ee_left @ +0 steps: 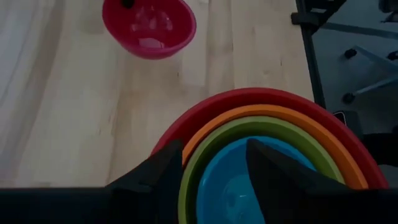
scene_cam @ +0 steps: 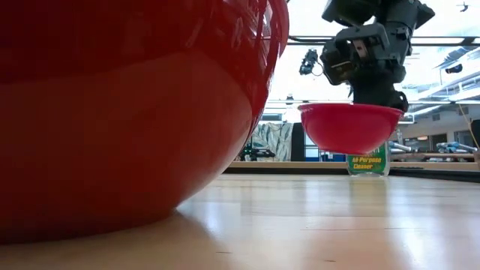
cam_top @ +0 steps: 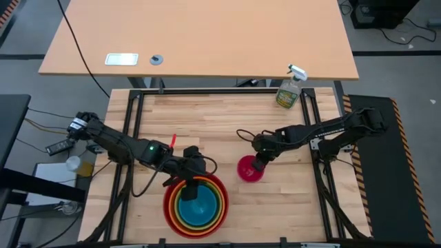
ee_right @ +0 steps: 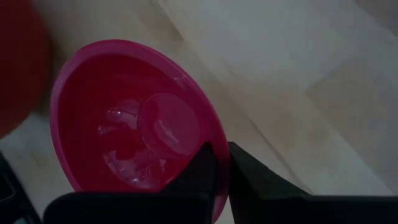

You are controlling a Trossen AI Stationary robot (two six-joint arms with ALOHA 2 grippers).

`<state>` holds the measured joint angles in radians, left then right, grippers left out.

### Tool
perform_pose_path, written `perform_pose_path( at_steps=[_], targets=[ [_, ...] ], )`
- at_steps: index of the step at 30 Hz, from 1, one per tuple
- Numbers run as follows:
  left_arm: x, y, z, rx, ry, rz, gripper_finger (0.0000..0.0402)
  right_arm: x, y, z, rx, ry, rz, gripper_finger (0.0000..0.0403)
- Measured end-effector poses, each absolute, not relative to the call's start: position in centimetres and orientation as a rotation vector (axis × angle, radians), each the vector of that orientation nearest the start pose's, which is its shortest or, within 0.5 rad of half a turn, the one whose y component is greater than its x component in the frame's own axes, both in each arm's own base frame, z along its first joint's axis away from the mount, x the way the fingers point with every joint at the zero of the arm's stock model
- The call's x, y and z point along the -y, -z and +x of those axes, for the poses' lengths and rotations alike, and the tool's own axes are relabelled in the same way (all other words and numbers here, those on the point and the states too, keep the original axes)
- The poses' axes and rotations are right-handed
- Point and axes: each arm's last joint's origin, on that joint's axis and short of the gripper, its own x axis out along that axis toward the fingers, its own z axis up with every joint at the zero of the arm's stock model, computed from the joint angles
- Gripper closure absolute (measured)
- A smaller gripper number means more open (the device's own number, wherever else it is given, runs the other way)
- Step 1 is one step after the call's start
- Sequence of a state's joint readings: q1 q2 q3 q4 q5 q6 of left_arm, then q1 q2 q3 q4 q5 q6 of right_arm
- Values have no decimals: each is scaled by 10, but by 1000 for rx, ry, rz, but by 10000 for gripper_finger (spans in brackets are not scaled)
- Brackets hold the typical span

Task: Nest bowls inside each other
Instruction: Stack the pink bowl on top of the blue bowl

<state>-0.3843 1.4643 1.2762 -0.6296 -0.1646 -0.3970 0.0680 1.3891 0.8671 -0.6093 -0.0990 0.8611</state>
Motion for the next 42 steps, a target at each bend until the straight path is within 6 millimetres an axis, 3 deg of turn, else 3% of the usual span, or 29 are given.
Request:
perform_pose_path(
  at_steps=[18,23,33,42],
  targets=[
    [114,-309,287,-815,70,-112,222,-45,-217,270,-945,273,937,369],
    [110,-317,280,-805,75,-102,222,-55,-221,273,-896,251,971,369],
    [107,-331,266,-753,48,-71,222,-61,-253,281,-830,254,939,369],
    [123,-333,257,-704,-13,10,222,-61,-276,288,-743,250,911,369]
  ],
)
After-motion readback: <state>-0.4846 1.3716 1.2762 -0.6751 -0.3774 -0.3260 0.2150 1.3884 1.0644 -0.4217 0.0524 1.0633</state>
